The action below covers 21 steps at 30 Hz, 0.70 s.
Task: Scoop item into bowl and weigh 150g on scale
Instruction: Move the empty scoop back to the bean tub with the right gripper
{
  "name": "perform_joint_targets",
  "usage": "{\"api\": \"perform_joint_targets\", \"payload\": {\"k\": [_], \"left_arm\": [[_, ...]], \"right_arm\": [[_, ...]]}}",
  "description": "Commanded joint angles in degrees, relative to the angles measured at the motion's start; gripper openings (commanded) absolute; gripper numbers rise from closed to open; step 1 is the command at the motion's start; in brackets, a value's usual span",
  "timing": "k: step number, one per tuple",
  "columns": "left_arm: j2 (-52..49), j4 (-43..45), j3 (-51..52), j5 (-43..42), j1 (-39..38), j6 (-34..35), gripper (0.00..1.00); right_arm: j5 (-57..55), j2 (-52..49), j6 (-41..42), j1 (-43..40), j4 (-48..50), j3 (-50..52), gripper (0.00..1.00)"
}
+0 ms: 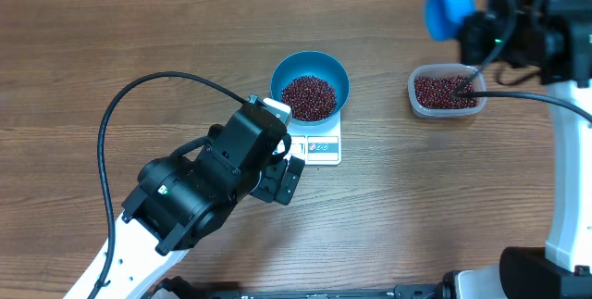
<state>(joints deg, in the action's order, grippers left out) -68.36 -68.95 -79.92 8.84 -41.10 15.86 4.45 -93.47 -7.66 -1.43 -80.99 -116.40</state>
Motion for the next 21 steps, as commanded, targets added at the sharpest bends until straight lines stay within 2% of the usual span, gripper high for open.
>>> {"api": "perform_joint_targets", "payload": {"k": [1, 5, 7, 14, 21], "left_arm": [[0.55, 0.2, -1.14, 0.72, 0.22, -1.07, 1.0], [0.55, 0.2, -1.14, 0.72, 0.22, -1.07, 1.0], [0.55, 0.17, -1.14, 0.72, 0.22, -1.07, 1.0], [0.55, 0.17, -1.14, 0.72, 0.22, -1.07, 1.0], [0.55, 0.2, -1.14, 0.7, 0.22, -1.07, 1.0]], "right_arm": [[-12.28, -0.61, 5.07, -0.68, -1.44, 0.85, 0.04], [-18.05, -1.07, 8.09, 0.46, -2.73, 3.39, 0.04], [-22.45, -1.18, 11.1, 1.9, -2.43, 8.66, 0.04], [-27.98, -1.53, 13.68, 6.45, 2.19, 18.97, 0.04], [-32.06, -4.76, 15.85, 9.14, 2.93, 21.53, 0.04]]}}
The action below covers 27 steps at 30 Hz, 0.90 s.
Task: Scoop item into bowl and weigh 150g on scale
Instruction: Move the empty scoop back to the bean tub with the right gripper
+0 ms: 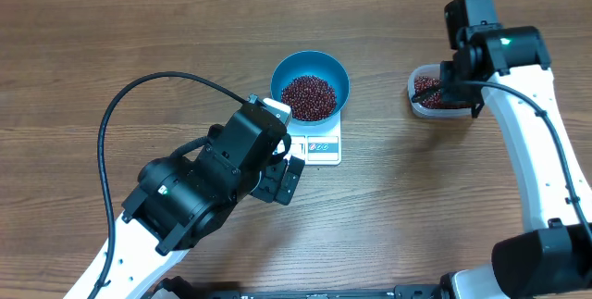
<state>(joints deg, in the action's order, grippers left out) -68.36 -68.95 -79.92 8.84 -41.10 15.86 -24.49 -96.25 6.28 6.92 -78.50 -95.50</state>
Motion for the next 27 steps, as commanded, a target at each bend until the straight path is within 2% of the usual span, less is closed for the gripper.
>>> {"api": "perform_joint_targets", "payload": {"k": [1, 14, 27], "left_arm": [[0.55, 0.17, -1.14, 0.72, 0.22, -1.07, 1.0], [0.55, 0.17, -1.14, 0.72, 0.22, -1.07, 1.0], [0.55, 0.17, -1.14, 0.72, 0.22, -1.07, 0.99]], "right_arm": [[-3.15, -2.67, 1.9, 1.05, 0.44, 0.63, 0.04], [-9.77, -9.49, 7.28, 4.13, -1.07, 0.7, 0.04], [-9.73, -15.45, 7.21, 4.22, 0.39, 0.7, 0.04]]}}
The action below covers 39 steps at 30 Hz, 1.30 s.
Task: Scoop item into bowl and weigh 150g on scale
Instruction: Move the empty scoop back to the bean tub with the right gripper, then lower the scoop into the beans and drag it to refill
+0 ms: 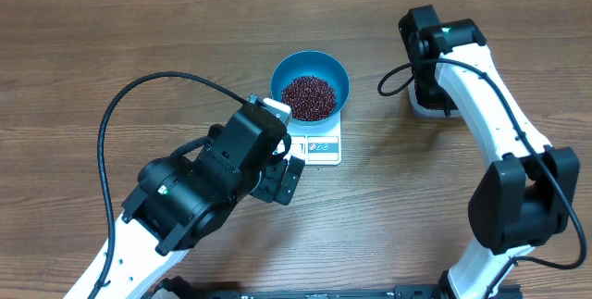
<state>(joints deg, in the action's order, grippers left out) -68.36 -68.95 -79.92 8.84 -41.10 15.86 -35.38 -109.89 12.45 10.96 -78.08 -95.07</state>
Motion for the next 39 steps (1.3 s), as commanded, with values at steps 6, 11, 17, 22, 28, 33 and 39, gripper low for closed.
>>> {"api": "perform_joint_targets", "payload": {"k": [6, 11, 17, 22, 28, 33, 39], "left_arm": [[0.55, 0.17, -1.14, 0.72, 0.22, -1.07, 1.0], [0.55, 0.2, -1.14, 0.72, 0.22, -1.07, 0.99], [0.55, 0.17, -1.14, 0.7, 0.22, -1.07, 1.0], [0.55, 0.2, -1.14, 0.72, 0.22, -1.07, 1.0], [0.55, 0.17, -1.14, 0.72, 0.22, -1.07, 0.99], [0.55, 0.17, -1.14, 0.72, 0.22, -1.07, 0.99], [0.55, 0.17, -1.14, 0.72, 0.22, -1.07, 1.0]], "right_arm": [[2.21, -1.79, 1.05, 1.38, -0.44, 0.17, 0.04], [1.77, -1.79, 0.81, 3.63, 0.07, 0.15, 0.04], [0.9, -1.79, 0.9, 3.39, 0.17, 0.15, 0.04], [1.97, -1.79, 0.81, 2.8, -0.44, 0.17, 0.04], [5.79, -1.79, -0.94, 2.8, -0.39, 0.2, 0.04], [7.85, -2.25, -2.45, 2.78, 0.5, 0.2, 0.04], [7.91, -4.11, -2.47, 2.78, 1.62, 0.2, 0.04]]}}
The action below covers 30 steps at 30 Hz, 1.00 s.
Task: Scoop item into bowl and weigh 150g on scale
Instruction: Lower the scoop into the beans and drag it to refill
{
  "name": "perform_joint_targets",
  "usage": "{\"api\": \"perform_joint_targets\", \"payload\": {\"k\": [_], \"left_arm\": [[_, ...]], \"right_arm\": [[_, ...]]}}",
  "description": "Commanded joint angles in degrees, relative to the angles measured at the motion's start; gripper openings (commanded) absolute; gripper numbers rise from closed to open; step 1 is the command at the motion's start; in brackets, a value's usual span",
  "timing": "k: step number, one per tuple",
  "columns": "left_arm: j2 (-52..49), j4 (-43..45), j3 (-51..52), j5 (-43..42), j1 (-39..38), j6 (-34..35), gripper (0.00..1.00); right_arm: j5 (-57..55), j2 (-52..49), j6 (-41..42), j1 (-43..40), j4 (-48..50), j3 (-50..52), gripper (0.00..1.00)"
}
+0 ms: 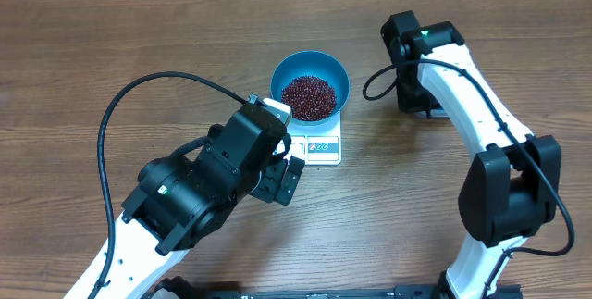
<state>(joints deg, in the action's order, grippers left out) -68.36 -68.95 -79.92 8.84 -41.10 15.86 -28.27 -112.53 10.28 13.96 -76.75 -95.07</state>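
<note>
A blue bowl with red beans in it stands on a small white scale at the table's middle. My left gripper rests just left of the scale's front, and its finger gap is too dark to read. My right arm reaches in from the lower right, its wrist right of the bowl. The dark gripper end points down at the table, and its fingers cannot be made out. The scoop and the bean container are hidden.
The wooden table spreads around the scale. My left arm's bulky body and its black cable fill the lower left. The right arm's lower link stands at the lower right.
My right arm's wrist has shifted a little to the left, closer to the bowl. The sliver of the bean container that showed under it is now covered. The left arm has not moved.
At first my right gripper held a blue scoop high over a clear container of beans at the far right. Then the arm stood over the container with the scoop out of sight. Later it covered most of the container, and now all of it. Bowl, scale and left arm stayed put.
</note>
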Motion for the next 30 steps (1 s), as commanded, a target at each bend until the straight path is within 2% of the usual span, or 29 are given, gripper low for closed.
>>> {"api": "perform_joint_targets", "payload": {"k": [1, 9, 16, 25, 30], "left_arm": [[0.55, 0.17, -1.14, 0.72, 0.22, -1.07, 1.0], [0.55, 0.2, -1.14, 0.72, 0.22, -1.07, 0.99], [0.55, 0.2, -1.14, 0.72, 0.22, -1.07, 1.0], [0.55, 0.2, -1.14, 0.72, 0.22, -1.07, 1.0], [0.55, 0.17, -1.14, 0.72, 0.22, -1.07, 1.0]], "right_arm": [[1.22, -1.97, -0.31, -0.22, 0.46, 0.2, 0.04], [12.57, -2.34, -1.64, -0.22, 3.21, 0.11, 0.04], [15.65, -1.11, -3.17, -0.72, 3.1, 0.07, 0.04], [36.63, 1.9, -9.4, -10.32, 4.52, 0.07, 0.04], [42.97, 1.97, -12.44, -14.78, 4.42, 0.07, 0.04]]}}
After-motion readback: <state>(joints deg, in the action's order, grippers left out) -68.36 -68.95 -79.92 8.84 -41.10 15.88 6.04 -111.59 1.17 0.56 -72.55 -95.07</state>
